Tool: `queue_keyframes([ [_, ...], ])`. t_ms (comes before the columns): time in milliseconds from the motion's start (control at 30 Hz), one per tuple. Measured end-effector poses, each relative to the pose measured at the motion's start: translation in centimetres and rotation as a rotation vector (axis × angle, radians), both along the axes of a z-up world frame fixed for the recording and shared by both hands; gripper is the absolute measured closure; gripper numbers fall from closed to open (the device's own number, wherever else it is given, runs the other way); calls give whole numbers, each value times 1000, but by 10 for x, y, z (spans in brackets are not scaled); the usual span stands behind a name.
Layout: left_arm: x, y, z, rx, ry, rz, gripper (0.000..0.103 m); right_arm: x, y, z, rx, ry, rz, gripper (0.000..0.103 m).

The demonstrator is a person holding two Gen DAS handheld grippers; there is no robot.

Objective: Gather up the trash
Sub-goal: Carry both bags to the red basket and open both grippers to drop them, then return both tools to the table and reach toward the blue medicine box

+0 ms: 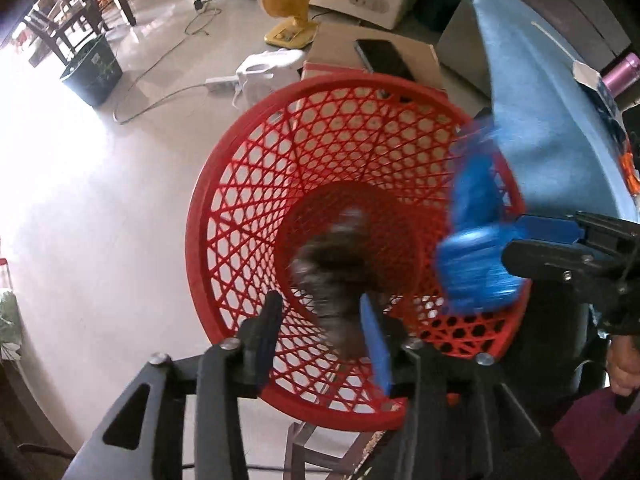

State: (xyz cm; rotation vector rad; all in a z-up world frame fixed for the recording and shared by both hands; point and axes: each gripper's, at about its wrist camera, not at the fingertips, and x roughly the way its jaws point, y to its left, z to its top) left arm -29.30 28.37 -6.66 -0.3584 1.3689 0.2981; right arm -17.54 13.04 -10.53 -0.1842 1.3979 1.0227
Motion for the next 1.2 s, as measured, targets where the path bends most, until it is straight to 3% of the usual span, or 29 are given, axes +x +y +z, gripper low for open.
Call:
queue_keyframes([
  [200,4,13,-27,-9,28,3,60,6,21,-2,-5,5,-11,36],
  [333,14,2,-17,55,-6,-59,60,19,31,0,-46,-65,-45,39],
  [567,39,-18,-13,17,-54,-131,60,46,23,1,-103,-140,-138,42],
  [633,50,-26,-12,59,-63,-148,60,52,20,0,-119,-160,-162,57],
  [700,57,-29,-12,94,-61,-161,60,54,20,0,-115,-162,-163,58],
  [767,60,-26,-8,78,-64,-147,60,53,17,4,-91,-157,-156,56],
  [833,61,-24,6,73,-97,-129,60,52,8,21,-17,-154,-158,55],
  [900,63,-27,28,118,-150,-119,60,51,-9,42,77,-155,-169,51],
  [1000,69,-30,59,194,-201,-94,39,54,-36,72,184,-191,-244,41],
  [1033,72,-34,72,220,-225,-85,34,55,-43,80,207,-205,-263,40],
  [1200,94,-57,110,317,-276,-109,34,55,-91,118,221,-359,-387,37],
])
